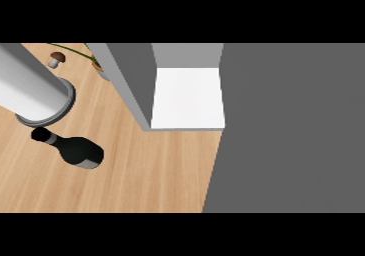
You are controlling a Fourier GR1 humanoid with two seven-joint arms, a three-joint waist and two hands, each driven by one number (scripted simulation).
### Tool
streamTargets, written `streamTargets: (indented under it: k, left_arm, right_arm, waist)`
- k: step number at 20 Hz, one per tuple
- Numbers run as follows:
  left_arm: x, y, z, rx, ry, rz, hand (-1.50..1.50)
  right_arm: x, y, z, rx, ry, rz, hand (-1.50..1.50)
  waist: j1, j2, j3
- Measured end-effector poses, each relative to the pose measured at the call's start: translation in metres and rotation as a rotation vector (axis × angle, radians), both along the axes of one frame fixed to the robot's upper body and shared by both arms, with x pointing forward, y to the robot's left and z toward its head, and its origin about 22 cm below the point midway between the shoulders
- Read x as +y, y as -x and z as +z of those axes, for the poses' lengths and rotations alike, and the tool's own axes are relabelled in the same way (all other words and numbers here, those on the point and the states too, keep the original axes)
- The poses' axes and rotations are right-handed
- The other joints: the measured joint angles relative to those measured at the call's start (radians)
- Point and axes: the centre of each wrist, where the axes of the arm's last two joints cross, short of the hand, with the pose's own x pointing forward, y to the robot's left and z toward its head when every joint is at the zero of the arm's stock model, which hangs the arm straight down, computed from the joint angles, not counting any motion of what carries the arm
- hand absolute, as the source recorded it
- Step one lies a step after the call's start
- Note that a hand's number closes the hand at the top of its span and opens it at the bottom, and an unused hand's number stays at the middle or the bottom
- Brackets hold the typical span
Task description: Pick up the wine, place it into the cabinet and close the cabinet
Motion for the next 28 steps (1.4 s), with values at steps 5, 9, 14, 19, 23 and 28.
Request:
streamTargets:
  k: [5, 9, 14, 19, 23, 28]
  left_arm:
    - [0.003, -0.003, -0.017, 0.022, -0.010, 0.013, -1.50]
    - [0.002, -0.008, -0.027, 0.028, -0.026, 0.025, -1.50]
    - [0.001, -0.015, -0.052, 0.044, -0.029, 0.027, -1.50]
    - [-0.003, -0.027, -0.074, 0.055, -0.050, 0.045, -1.50]
    - [0.002, -0.033, -0.092, 0.070, -0.059, 0.070, -1.50]
    - [0.011, -0.031, -0.124, 0.081, -0.068, 0.092, -1.50]
  right_arm:
    - [0.006, 0.003, 0.004, 0.019, -0.012, 0.012, -1.50]
    - [0.005, 0.002, 0.005, 0.011, 0.005, -0.003, -1.50]
    - [0.005, 0.003, 0.005, 0.010, 0.016, -0.013, -1.50]
    - [0.009, 0.005, 0.006, 0.022, 0.014, -0.001, -1.50]
    - [0.011, 0.006, 0.007, 0.021, 0.011, 0.000, -1.50]
    - [0.011, 0.006, 0.007, 0.014, 0.024, -0.009, -1.50]
  waist:
    - [-0.005, -0.001, -0.001]
    - [-0.009, -0.001, -0.001]
    - [-0.009, 0.000, -0.001]
    - [-0.013, 0.000, -0.001]
    - [-0.016, -0.001, -0.001]
    - [-0.016, 0.000, -0.002]
